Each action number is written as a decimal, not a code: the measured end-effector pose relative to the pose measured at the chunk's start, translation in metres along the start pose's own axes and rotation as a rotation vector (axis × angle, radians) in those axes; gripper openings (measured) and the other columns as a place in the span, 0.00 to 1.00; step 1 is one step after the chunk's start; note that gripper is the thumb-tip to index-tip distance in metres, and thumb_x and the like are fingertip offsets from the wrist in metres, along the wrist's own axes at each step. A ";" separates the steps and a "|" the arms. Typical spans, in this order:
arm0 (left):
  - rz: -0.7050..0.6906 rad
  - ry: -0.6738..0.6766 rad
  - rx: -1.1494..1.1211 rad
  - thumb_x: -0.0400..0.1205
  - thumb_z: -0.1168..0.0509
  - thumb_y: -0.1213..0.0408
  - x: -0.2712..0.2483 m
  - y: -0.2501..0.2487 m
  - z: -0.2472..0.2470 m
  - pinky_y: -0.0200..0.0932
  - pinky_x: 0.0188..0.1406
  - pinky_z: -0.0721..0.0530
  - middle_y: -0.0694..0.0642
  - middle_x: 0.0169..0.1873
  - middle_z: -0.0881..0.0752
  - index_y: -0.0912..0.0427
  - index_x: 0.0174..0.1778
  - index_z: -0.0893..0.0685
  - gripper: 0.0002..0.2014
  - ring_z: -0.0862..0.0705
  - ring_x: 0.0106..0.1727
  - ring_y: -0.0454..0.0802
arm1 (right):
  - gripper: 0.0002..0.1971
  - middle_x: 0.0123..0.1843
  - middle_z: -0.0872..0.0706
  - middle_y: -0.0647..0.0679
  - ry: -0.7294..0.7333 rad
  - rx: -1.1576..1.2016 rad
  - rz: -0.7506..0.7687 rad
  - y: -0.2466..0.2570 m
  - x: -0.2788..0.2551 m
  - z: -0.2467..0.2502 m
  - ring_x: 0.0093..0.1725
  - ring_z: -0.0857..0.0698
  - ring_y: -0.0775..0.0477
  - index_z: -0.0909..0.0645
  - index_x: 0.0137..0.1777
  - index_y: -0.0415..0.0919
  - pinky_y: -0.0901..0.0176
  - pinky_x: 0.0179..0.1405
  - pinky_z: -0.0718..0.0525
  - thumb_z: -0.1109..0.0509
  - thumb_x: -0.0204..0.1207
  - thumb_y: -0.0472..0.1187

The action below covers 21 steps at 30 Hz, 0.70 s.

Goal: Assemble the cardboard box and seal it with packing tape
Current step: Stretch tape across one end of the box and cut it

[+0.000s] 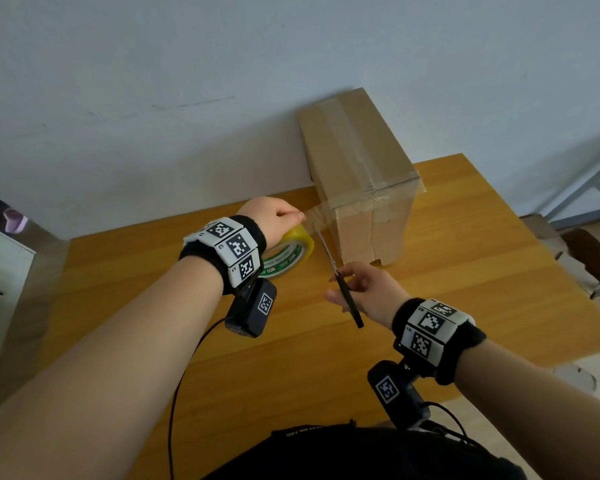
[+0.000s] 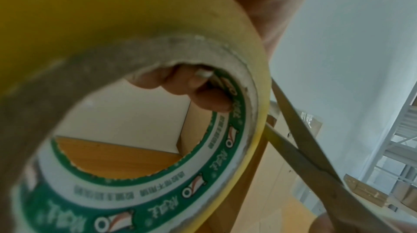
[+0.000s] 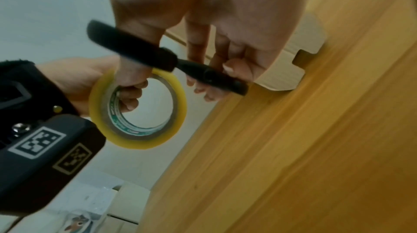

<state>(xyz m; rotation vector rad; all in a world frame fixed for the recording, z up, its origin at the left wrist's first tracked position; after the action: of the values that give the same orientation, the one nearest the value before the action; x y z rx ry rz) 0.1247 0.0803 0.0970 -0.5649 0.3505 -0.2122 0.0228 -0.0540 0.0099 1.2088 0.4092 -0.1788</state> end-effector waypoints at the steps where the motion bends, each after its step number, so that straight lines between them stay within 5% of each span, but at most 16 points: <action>1: 0.001 -0.005 -0.006 0.83 0.42 0.52 -0.001 0.000 0.001 0.43 0.58 0.25 0.52 0.61 0.16 0.53 0.61 0.16 0.17 0.20 0.61 0.52 | 0.20 0.41 0.14 0.44 -0.013 0.014 0.005 0.004 -0.001 0.000 0.38 0.13 0.48 0.21 0.55 0.46 0.56 0.45 0.14 0.23 0.66 0.52; 4: 0.009 -0.008 -0.012 0.82 0.42 0.51 -0.002 0.000 0.000 0.44 0.57 0.24 0.52 0.60 0.16 0.52 0.62 0.16 0.17 0.20 0.60 0.52 | 0.16 0.36 0.15 0.49 -0.066 0.012 0.015 0.014 -0.002 0.003 0.29 0.17 0.54 0.21 0.51 0.46 0.62 0.34 0.17 0.24 0.68 0.52; 7: 0.009 -0.017 -0.022 0.83 0.42 0.52 -0.001 -0.001 0.001 0.45 0.57 0.24 0.51 0.60 0.16 0.52 0.62 0.17 0.16 0.19 0.60 0.52 | 0.15 0.41 0.15 0.46 -0.100 0.016 -0.015 0.016 -0.002 0.006 0.28 0.18 0.52 0.20 0.48 0.46 0.60 0.32 0.18 0.24 0.67 0.53; 17: -0.010 -0.020 -0.039 0.83 0.42 0.55 -0.002 -0.004 0.001 0.50 0.62 0.22 0.52 0.60 0.16 0.53 0.62 0.17 0.15 0.20 0.61 0.53 | 0.19 0.34 0.16 0.48 -0.134 -0.013 -0.008 0.023 -0.011 0.010 0.25 0.19 0.51 0.19 0.49 0.42 0.56 0.34 0.16 0.24 0.66 0.55; 21: -0.020 -0.029 -0.033 0.83 0.42 0.56 -0.003 -0.005 0.002 0.44 0.58 0.24 0.50 0.60 0.16 0.52 0.61 0.17 0.14 0.20 0.61 0.51 | 0.19 0.34 0.16 0.46 -0.148 -0.017 -0.017 0.023 -0.013 0.012 0.26 0.19 0.50 0.19 0.49 0.41 0.51 0.38 0.14 0.23 0.66 0.53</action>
<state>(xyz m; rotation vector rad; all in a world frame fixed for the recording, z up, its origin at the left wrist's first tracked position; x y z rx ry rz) 0.1216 0.0776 0.1022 -0.6034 0.3204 -0.2172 0.0218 -0.0579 0.0385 1.1673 0.2919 -0.2771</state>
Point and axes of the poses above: each hand's wrist, its own x-axis towards the middle knuckle, its own z-axis out of the back of the hand, y = z × x, the point moved 10 cm from there along x, towards the middle knuckle
